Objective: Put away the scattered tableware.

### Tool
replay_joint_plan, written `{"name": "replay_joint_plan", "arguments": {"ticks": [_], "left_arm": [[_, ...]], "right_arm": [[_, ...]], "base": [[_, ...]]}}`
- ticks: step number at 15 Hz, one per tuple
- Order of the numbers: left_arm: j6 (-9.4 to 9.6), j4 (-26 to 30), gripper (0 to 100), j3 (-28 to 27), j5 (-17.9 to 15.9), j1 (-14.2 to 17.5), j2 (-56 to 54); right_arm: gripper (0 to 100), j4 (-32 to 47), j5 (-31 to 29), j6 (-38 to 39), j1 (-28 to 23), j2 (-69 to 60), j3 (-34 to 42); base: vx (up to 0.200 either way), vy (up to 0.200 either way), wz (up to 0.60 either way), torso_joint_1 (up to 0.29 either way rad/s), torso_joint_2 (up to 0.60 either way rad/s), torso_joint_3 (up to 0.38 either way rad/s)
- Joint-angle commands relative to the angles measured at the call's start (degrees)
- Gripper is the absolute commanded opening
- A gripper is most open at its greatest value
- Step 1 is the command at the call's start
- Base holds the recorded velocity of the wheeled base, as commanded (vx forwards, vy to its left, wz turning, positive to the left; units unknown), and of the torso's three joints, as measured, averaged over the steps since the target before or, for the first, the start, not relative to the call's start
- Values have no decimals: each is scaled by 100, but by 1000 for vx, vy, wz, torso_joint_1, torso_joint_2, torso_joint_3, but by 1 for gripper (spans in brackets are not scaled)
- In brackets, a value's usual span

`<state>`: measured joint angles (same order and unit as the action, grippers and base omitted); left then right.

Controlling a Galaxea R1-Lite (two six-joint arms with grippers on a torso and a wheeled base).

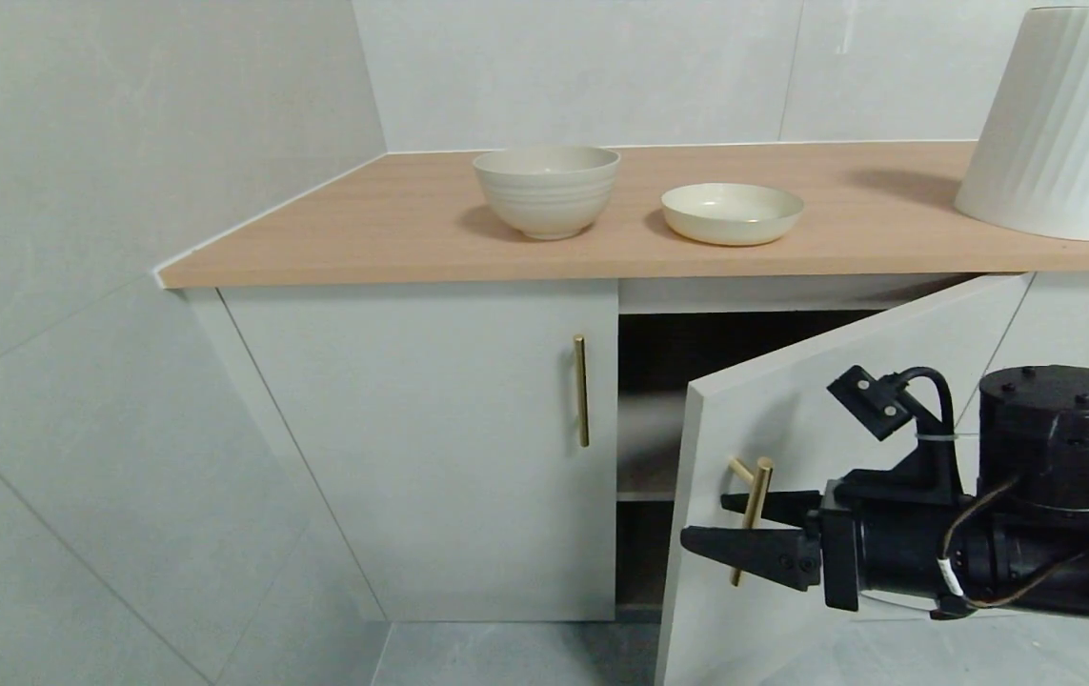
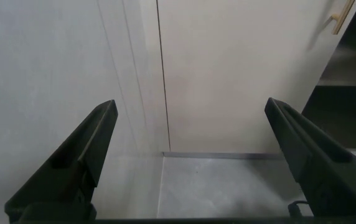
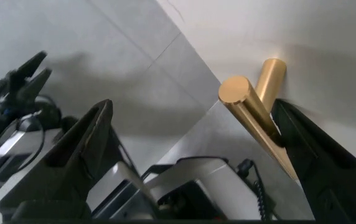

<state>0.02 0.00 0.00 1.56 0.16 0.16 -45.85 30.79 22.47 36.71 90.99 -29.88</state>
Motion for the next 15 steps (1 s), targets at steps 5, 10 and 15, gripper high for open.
{"name": "replay_joint_plan", "arguments": {"ticks": [5, 10, 15], "left_arm": [[121, -105, 100, -9, -15, 2, 2], [-90, 782, 100, -1538, -1896, -60, 450], [-398, 896, 100, -3261, -4436, -192, 3746]], "right_arm": [[100, -47, 6, -6, -6, -415, 193], [100, -47, 32, -6, 12, -380, 246], [100, -47, 41, -14, 21, -372, 290]], "base": [[0, 0, 0, 0, 0, 0], [0, 0, 0, 0, 0, 0], [0, 0, 0, 0, 0, 0]]}}
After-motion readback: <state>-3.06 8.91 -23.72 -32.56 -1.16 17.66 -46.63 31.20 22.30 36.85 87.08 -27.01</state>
